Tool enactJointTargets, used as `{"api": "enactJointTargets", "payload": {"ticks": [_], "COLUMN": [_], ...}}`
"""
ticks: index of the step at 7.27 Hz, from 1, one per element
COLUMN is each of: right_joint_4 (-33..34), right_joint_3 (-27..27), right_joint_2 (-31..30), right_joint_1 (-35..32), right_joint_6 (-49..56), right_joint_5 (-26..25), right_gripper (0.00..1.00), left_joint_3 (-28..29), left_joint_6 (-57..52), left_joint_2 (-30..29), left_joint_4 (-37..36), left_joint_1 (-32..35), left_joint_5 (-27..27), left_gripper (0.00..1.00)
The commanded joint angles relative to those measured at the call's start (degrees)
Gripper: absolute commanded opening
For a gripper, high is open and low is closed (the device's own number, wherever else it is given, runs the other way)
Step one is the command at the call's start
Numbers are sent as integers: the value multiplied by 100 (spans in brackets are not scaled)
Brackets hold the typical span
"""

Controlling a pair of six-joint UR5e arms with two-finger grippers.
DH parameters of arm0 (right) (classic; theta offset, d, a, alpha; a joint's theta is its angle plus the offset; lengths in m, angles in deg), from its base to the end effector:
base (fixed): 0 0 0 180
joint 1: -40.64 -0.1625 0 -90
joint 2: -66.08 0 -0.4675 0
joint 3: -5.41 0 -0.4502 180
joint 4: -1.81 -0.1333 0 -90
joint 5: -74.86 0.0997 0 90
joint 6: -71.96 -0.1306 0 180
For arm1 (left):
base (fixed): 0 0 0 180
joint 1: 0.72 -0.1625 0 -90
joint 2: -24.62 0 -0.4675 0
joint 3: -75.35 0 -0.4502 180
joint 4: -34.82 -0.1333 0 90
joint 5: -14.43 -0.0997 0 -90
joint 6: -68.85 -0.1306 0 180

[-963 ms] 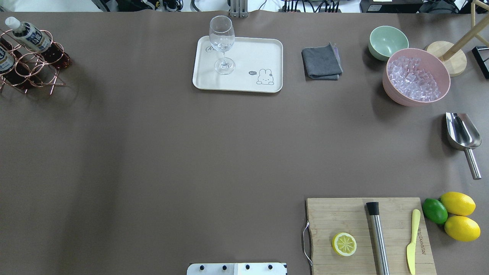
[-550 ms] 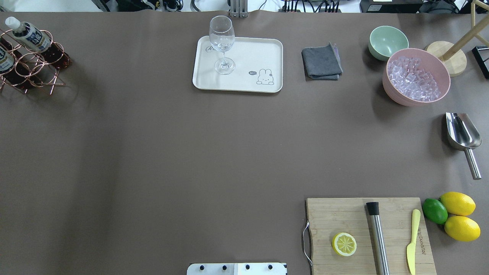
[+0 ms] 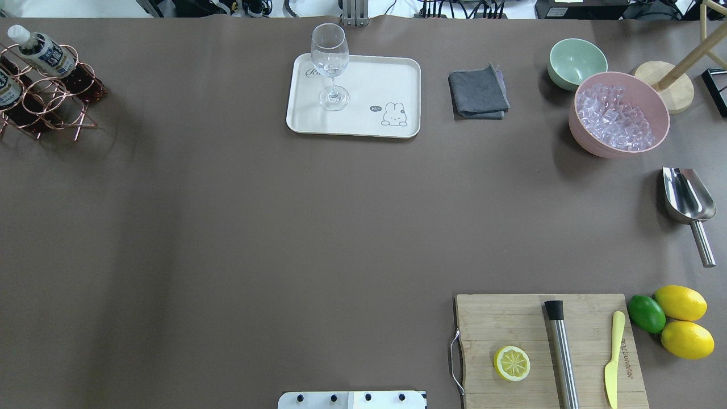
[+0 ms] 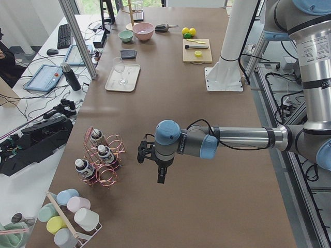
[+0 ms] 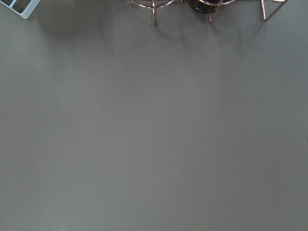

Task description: Take tea from basket to plate

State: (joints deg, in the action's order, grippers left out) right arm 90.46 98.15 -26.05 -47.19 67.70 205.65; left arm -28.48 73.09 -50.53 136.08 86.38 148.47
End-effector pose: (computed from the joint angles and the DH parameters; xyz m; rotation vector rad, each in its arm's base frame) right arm 0.0277 -0.5373 0.7203 -0.0072 -0.7126 0.0227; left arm -0.0199 -0.4467 0.6971 0.1218 0.7756 0.0465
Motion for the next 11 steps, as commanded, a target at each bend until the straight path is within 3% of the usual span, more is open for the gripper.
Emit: {"api": "enactJointTargets", "payload": {"ticks": [1,7,8,9,10,11], "right_joint_4": [-14,-23,-32,-75,-502,-1150], "right_joint_3": [-36,42,60,156,218,175], "right_joint_2": [54,28,54,63,63,37], "right_joint_1": [81,73,73,82,108,160], "right_joint_6": [-14,39,39,4,3,-14], "right_joint_5": [-1,52,61,69,209,654], "right_gripper": [100,100,100,100,100,100], "left_joint_3": [20,20,-23,55,273,319], "left_joint_6": [-3,103,138,147,147,147], "left_joint_2": [-9,0,0,9,-78,-96], "left_joint_4": [17,35,61,17,0,-1], "left_joint_1": [0,17,69,400,517,518], "left_joint_5": [0,9,-374,-361,-178,-98], "left_gripper": [97,97,97,97,97,97]}}
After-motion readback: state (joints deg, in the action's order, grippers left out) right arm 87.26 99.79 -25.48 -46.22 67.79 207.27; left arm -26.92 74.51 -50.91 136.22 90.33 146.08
